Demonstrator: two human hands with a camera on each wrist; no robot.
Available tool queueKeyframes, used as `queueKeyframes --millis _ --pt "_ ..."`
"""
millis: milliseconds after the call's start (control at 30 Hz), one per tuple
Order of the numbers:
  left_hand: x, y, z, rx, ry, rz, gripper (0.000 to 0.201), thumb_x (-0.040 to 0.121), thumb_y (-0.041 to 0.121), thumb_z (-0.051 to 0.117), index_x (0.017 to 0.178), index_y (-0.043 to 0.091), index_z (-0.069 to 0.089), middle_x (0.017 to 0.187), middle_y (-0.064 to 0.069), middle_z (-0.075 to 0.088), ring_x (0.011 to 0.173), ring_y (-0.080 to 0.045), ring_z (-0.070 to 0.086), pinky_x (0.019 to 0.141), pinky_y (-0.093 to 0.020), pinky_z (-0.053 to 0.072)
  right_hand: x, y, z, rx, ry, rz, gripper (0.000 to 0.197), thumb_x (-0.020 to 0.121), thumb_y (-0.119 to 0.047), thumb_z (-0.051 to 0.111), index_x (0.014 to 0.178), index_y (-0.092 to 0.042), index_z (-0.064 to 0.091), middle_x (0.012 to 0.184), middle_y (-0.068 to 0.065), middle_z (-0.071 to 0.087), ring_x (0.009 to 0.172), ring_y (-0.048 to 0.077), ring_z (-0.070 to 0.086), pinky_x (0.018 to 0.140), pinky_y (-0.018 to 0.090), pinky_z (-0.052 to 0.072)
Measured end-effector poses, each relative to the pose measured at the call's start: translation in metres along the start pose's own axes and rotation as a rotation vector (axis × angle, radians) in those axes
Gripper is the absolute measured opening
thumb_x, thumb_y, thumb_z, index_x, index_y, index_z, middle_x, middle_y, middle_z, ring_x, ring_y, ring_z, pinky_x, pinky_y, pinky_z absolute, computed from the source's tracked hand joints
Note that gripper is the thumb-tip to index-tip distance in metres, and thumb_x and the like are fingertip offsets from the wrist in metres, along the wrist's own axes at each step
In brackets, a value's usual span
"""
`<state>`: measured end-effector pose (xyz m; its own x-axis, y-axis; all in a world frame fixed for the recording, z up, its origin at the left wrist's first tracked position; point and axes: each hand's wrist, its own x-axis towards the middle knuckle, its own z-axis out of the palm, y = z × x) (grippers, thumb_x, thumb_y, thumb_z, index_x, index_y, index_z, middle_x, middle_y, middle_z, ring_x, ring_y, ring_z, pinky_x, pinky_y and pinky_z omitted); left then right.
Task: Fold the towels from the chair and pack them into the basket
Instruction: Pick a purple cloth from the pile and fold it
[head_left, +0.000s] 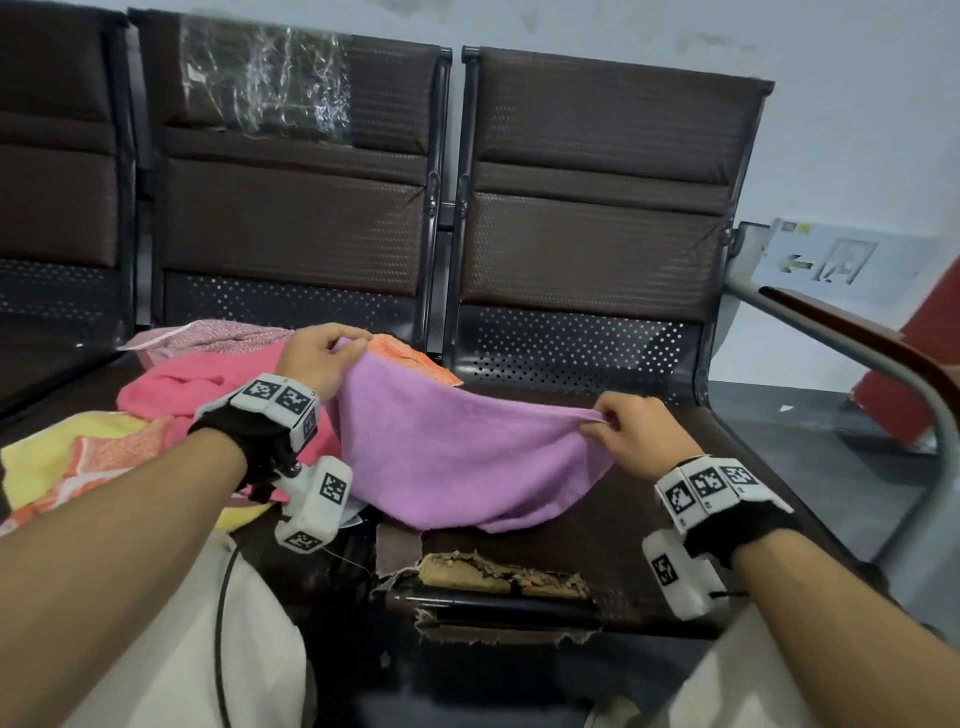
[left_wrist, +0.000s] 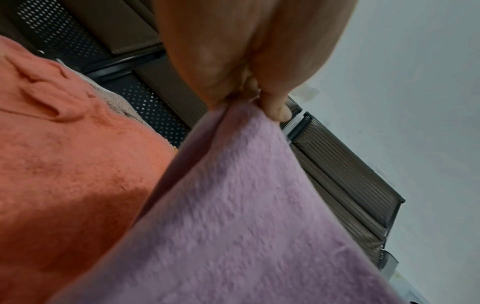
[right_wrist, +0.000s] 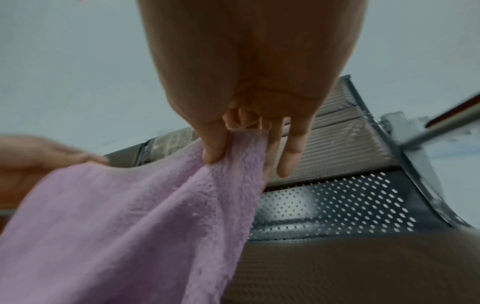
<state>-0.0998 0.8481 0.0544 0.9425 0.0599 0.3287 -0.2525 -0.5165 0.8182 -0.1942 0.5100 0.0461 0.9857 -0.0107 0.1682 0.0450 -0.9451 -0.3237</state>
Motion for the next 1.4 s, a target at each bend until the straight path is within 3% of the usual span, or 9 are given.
queueKeyframes --millis 300,400,600,833,967,1067,1167,1267,1400 --pt "-0.01 0.005 -0.004 0.439 -0.26 0.105 0.022 0.078 0.016 0.075 0.098 0.006 0.074 0.094 -0.011 0.072 0.09 -0.025 0.063 0.081 -0.031 0.047 -0.003 0.019 -0.01 0.416 0.303 0.241 0.012 0.084 -0.013 0.065 0.078 -0.022 0.068 0.078 0.0 0.067 0.079 0.017 0.06 0.071 0.025 0.041" --pt "-0.024 0.021 -0.003 0.449 -0.167 0.154 0.009 0.082 0.02 0.07 0.084 0.012 0.074 0.069 -0.002 0.062 0.077 -0.026 0.06 0.066 -0.028 0.037 -0.005 0.016 -0.014 0.531 0.405 0.242 0.011 0.086 -0.013 0.065 0.078 -0.022 0.066 0.078 -0.001 0.066 0.079 0.016 0.059 0.075 0.028 0.044" --pt "-0.038 0.05 -0.011 0.255 0.023 0.232 0.012 0.087 0.02 0.062 0.084 0.01 0.069 0.083 -0.01 0.07 0.076 -0.025 0.058 0.068 -0.029 0.039 -0.012 0.0 -0.037 1.106 0.635 0.207 0.015 0.085 -0.012 0.068 0.071 -0.019 0.068 0.069 -0.007 0.063 0.066 0.004 0.055 0.068 0.022 0.045" --pt "-0.026 0.105 -0.038 0.021 0.288 0.22 0.016 0.091 0.017 0.055 0.091 0.004 0.064 0.091 -0.017 0.067 0.088 -0.032 0.059 0.073 -0.031 0.037 0.001 -0.014 -0.092 0.864 0.767 0.15 0.024 0.082 -0.019 0.072 0.062 -0.028 0.061 0.067 -0.017 0.063 0.062 -0.004 0.055 0.07 0.022 0.046" --pt "-0.007 0.121 -0.05 -0.038 0.394 0.228 0.015 0.09 0.015 0.054 0.094 0.004 0.064 0.096 -0.017 0.068 0.093 -0.031 0.058 0.074 -0.027 0.035 0.016 -0.022 -0.127 0.808 0.843 0.03 0.019 0.085 -0.011 0.067 0.068 -0.017 0.064 0.072 -0.014 0.065 0.071 -0.001 0.057 0.072 0.013 0.045" --pt "-0.002 0.112 -0.039 -0.025 0.354 0.174 0.013 0.089 0.013 0.054 0.092 0.005 0.064 0.093 -0.016 0.068 0.089 -0.029 0.058 0.07 -0.024 0.033 0.021 -0.017 -0.119 0.727 0.837 0.072 0.014 0.088 -0.008 0.063 0.079 0.002 0.066 0.085 0.004 0.066 0.085 0.012 0.058 0.075 0.013 0.04" --pt "0.002 0.093 -0.022 -0.023 0.29 0.122 0.011 0.089 0.014 0.055 0.089 0.008 0.064 0.091 -0.012 0.066 0.083 -0.023 0.053 0.068 -0.021 0.031 0.026 -0.005 -0.091 0.724 0.797 0.19 0.018 0.089 -0.014 0.062 0.073 -0.007 0.063 0.084 0.0 0.065 0.086 0.01 0.057 0.075 0.016 0.038" --pt "0.008 0.076 -0.004 -0.02 0.207 0.098 0.011 0.09 0.014 0.056 0.091 0.007 0.064 0.093 -0.012 0.066 0.087 -0.024 0.056 0.074 -0.026 0.037 0.034 0.014 -0.063 0.762 0.739 0.29 0.027 0.088 -0.02 0.063 0.074 0.004 0.061 0.077 -0.003 0.062 0.081 0.009 0.053 0.073 0.016 0.036" --pt "0.008 0.052 0.026 0.009 0.047 0.102 0.01 0.094 0.015 0.05 0.087 0.014 0.056 0.088 -0.005 0.061 0.084 -0.02 0.051 0.074 -0.026 0.034 0.041 0.037 -0.03 0.767 0.637 0.445 0.024 0.084 -0.019 0.064 0.068 -0.001 0.061 0.071 0.005 0.057 0.075 0.016 0.05 0.077 0.031 0.045"
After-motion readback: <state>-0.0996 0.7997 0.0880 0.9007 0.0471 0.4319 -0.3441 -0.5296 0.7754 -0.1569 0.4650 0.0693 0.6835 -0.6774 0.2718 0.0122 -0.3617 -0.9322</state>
